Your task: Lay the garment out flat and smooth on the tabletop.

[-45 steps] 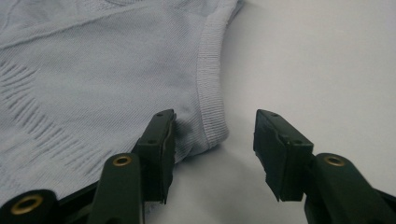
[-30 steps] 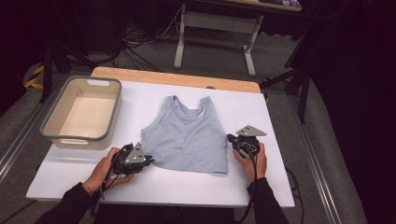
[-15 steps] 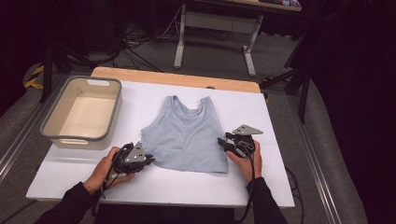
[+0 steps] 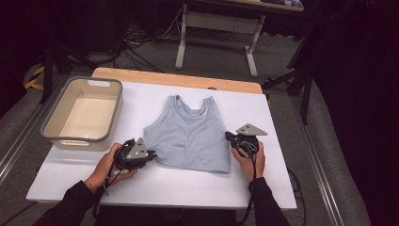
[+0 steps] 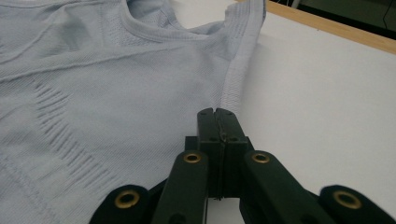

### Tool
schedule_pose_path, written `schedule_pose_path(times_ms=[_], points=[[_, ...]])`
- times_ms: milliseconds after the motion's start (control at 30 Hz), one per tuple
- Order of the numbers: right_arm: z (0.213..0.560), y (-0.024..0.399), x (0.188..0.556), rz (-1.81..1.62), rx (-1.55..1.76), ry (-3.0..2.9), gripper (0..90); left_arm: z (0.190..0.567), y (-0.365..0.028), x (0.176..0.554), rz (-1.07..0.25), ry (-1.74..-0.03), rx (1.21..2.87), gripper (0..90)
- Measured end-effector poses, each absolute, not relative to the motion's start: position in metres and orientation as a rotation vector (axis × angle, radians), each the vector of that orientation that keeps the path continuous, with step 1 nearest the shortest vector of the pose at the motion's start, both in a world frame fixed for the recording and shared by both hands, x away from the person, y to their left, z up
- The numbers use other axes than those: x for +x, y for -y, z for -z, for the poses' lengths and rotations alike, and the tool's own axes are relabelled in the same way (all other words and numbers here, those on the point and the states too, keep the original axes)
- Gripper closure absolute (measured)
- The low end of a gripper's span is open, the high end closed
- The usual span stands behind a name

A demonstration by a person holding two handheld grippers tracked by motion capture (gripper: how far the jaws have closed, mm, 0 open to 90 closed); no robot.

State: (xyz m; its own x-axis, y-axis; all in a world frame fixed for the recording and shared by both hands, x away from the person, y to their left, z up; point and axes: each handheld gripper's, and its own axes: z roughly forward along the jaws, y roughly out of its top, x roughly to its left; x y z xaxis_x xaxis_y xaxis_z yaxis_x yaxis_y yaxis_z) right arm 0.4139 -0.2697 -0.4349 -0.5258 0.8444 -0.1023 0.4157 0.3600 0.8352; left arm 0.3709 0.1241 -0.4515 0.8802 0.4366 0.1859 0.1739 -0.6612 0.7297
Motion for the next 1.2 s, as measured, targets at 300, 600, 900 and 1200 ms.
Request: schedule_pose_path(times_ms=[300,600,900,1200], points=[[0.438,0.269,0.413,-1.058,1.084,-2.108,89.4,0.456,-0.131,0.360,-0.431,-0.443,2.310,82.6],[0.439,0.269,0.409,-1.059,1.073,-2.103,86.9,0.457,-0.133,0.352,-0.417,-0.451,2.303,82.3],[0.430,0.269,0.402,-1.124,1.014,-2.083,79.7,0.444,-0.144,0.351,-0.435,-0.482,2.174,76.8],[0.418,0.269,0.389,-1.177,0.969,-2.056,75.6,0.434,-0.150,0.350,-0.500,-0.474,2.093,69.7]])
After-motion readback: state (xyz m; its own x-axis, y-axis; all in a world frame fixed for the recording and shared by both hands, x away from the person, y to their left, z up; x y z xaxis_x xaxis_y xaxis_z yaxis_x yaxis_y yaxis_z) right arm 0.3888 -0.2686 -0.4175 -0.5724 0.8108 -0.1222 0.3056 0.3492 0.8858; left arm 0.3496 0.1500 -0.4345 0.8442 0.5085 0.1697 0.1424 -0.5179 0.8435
